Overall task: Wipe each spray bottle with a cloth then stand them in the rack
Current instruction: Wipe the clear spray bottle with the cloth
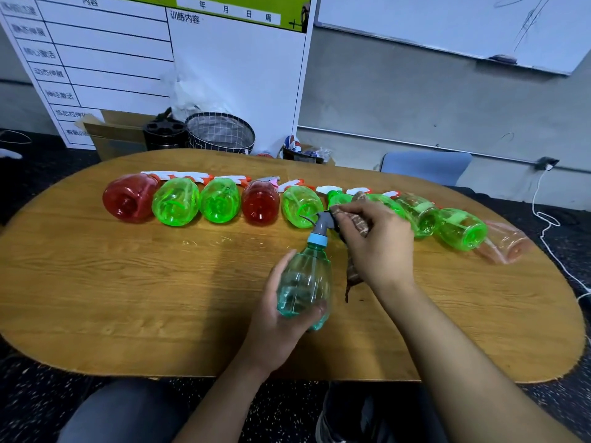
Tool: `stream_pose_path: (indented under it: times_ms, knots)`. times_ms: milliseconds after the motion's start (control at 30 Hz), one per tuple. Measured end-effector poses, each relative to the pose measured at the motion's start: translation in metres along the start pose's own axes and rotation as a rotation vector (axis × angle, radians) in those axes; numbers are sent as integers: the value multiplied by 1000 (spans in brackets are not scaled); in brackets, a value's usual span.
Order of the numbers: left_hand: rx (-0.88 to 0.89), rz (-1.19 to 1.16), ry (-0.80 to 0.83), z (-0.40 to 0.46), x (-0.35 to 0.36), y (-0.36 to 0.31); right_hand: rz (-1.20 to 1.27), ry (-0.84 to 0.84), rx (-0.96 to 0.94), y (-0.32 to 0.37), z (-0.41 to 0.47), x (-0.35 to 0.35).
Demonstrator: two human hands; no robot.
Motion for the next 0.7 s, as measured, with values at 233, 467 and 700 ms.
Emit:
stream_pose_path:
  times_ms: [233,467,700]
  knots:
    - [0,3,13,0,-1,0,33,48,-4,5,-4,0]
    - [-10,-28,-7,1,-1,-1,52,136,-15,6,-16,6]
    - [-15,-24,-18,1,-1,0,80,179,-13,8,-17,5]
Point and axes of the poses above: each hand's wrist, its own z-axis towards the middle knuckle, its own x-axis out of the palm, y = z × x, the point moved 1 cm from there along z, towards the middle knuckle, and after that the axes turned 10 degrees about z, right-handed, at the moved point
